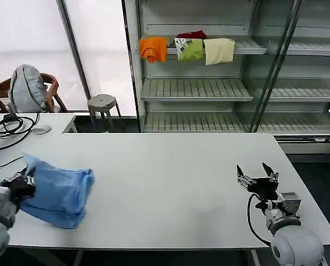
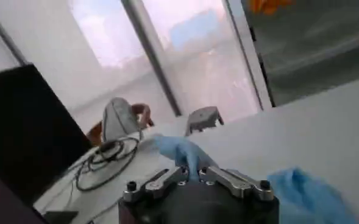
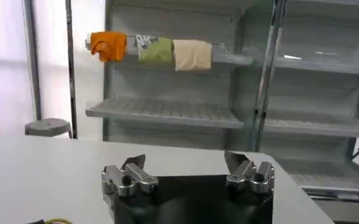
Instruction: Fold and organize the clothes.
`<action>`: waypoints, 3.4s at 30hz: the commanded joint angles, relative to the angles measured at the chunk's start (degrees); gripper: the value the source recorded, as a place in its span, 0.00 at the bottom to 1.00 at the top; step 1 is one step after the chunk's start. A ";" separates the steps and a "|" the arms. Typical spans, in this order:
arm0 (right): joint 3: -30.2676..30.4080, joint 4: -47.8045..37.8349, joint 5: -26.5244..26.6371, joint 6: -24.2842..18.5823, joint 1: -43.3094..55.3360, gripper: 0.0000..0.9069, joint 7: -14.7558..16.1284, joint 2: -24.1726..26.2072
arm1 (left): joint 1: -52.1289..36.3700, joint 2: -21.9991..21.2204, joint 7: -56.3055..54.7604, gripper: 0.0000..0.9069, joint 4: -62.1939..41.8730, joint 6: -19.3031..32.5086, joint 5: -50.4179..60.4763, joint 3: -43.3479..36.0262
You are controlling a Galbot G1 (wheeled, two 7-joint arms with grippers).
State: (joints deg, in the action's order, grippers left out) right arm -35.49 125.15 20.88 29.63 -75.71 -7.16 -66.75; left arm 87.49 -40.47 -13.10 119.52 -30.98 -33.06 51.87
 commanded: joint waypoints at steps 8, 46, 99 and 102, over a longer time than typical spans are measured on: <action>-4.27 1.79 -0.11 0.13 -4.60 1.00 0.39 1.70 | -4.83 -21.18 1.93 0.02 15.74 1.91 27.33 -45.95; -8.73 -1.01 3.00 -3.27 1.97 1.00 -0.08 8.96 | -30.14 -43.30 -7.01 1.00 -13.59 4.96 17.55 -62.43; 6.13 -15.53 -13.99 -17.62 11.91 1.00 4.55 1.14 | -16.96 -22.52 13.03 1.00 -8.15 31.06 26.61 -19.98; 5.27 -15.09 -13.99 -17.75 11.27 1.00 4.66 1.41 | -17.32 -22.00 11.99 1.00 -8.41 31.12 28.66 -20.07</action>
State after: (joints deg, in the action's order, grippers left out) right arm -29.90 111.56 9.01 15.80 -64.31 -3.67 -65.04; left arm 70.18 -64.14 -0.81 111.81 -1.83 -9.61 29.53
